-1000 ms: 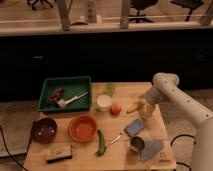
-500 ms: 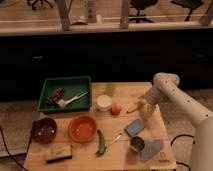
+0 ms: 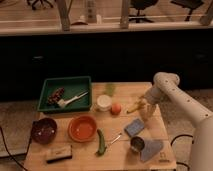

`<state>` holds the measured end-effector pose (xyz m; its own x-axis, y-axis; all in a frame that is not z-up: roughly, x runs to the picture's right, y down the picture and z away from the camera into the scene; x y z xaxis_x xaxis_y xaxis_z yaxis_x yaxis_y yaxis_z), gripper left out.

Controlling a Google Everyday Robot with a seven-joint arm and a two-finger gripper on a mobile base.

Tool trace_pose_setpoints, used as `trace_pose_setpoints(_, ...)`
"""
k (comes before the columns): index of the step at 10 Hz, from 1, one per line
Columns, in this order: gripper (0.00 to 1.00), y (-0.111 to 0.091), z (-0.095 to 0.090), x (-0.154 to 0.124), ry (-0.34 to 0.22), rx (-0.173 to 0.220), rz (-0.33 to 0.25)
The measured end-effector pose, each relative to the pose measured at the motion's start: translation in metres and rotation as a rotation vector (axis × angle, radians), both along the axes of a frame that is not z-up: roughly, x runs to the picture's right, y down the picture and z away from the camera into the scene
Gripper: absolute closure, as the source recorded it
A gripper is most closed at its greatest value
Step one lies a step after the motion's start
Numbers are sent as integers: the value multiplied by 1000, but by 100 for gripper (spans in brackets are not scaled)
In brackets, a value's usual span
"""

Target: Place banana in red bowl

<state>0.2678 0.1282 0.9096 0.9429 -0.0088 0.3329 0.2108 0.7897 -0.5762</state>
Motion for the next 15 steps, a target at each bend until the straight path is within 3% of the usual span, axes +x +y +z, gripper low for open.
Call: trace_pose_setpoints(15,20,4,0,3,-19,-20,-20)
